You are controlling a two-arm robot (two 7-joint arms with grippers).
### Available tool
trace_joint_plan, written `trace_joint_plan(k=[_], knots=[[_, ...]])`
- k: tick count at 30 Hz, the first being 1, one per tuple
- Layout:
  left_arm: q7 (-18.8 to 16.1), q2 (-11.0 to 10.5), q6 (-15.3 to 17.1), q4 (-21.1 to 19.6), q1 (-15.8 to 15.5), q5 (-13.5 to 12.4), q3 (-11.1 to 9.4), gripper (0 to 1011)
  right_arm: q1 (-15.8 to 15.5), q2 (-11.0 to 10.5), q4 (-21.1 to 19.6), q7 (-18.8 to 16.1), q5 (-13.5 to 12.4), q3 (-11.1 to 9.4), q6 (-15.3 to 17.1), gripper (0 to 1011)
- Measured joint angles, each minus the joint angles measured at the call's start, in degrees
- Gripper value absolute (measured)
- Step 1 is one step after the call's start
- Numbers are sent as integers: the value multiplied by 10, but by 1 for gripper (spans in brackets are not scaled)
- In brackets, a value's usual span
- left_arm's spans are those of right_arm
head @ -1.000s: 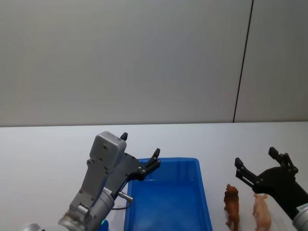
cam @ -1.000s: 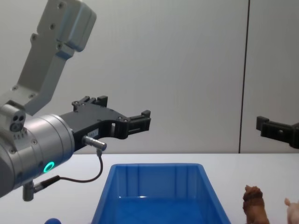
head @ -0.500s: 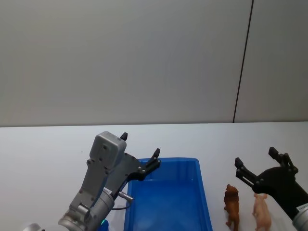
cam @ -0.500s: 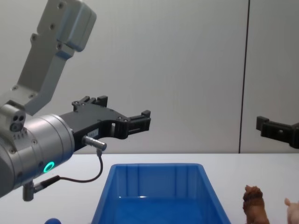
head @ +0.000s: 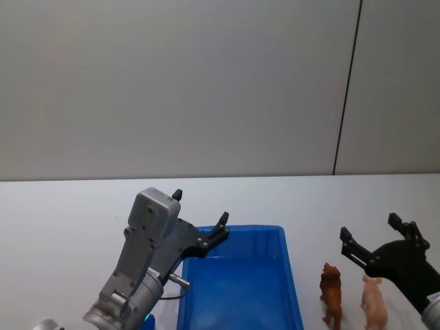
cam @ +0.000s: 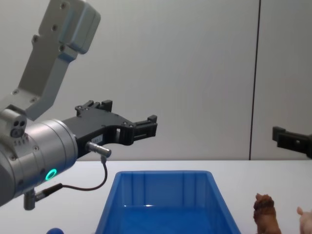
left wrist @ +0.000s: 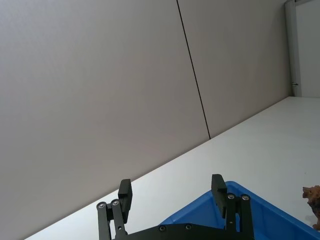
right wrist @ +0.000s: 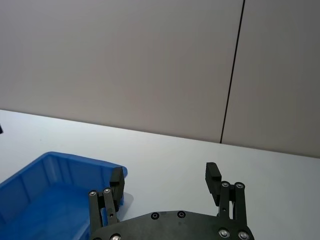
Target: Pick up the two dolls from the table and place them into the box.
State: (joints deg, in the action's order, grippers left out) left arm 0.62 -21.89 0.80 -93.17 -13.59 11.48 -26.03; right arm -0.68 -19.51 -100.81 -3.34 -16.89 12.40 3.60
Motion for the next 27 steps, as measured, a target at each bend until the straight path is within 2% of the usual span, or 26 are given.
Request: trace_joint_plan(k=[14,27], knots=[[0,0,0,0,0,0,0,1001,-6,-5,12,34,-4,-10,46,1001],[0,0,0,0,0,0,0,1001,-21,-5,25,57,8,-10,82,1001]])
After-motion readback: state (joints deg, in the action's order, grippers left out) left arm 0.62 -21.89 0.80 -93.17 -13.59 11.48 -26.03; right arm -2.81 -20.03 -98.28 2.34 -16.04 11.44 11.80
